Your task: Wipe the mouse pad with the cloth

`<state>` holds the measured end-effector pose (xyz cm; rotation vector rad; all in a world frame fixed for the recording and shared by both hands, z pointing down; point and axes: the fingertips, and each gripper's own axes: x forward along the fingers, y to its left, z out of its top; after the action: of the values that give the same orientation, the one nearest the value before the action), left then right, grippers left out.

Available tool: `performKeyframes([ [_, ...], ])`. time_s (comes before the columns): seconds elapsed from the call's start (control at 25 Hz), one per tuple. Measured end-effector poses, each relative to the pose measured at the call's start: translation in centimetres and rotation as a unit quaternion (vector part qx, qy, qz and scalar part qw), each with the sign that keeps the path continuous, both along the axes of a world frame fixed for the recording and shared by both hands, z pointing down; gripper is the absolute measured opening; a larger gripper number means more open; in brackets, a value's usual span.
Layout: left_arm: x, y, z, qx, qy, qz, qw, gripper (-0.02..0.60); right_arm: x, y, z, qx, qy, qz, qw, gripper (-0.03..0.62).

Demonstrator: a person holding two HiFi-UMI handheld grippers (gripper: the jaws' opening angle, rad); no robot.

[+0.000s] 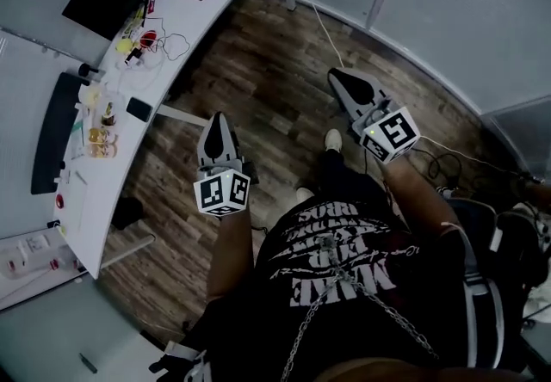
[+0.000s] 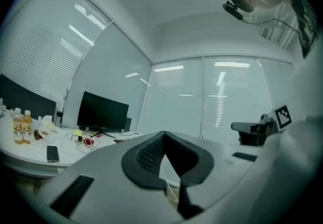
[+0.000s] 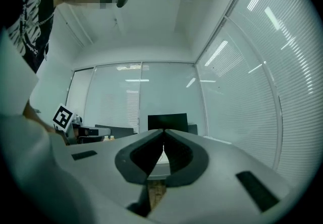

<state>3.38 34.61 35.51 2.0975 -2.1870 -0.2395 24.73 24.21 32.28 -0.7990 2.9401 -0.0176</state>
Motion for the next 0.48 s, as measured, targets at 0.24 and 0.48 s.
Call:
performKeyframes([
  [0.24,-1.2,-5.0,1.3,-0.016,0.005,-0.019,0.9997,0.006,-1.0,-5.4,2.3,-0.022,0.010,-0.016,1.000,0.002],
  [0.48,-1.1,-12.0,3.1,-0.030,0.018,-0.027,0.9990,0.006,-1.8,-9.9,4.8,-0.038,0.040,-0.032,0.998,0.002],
])
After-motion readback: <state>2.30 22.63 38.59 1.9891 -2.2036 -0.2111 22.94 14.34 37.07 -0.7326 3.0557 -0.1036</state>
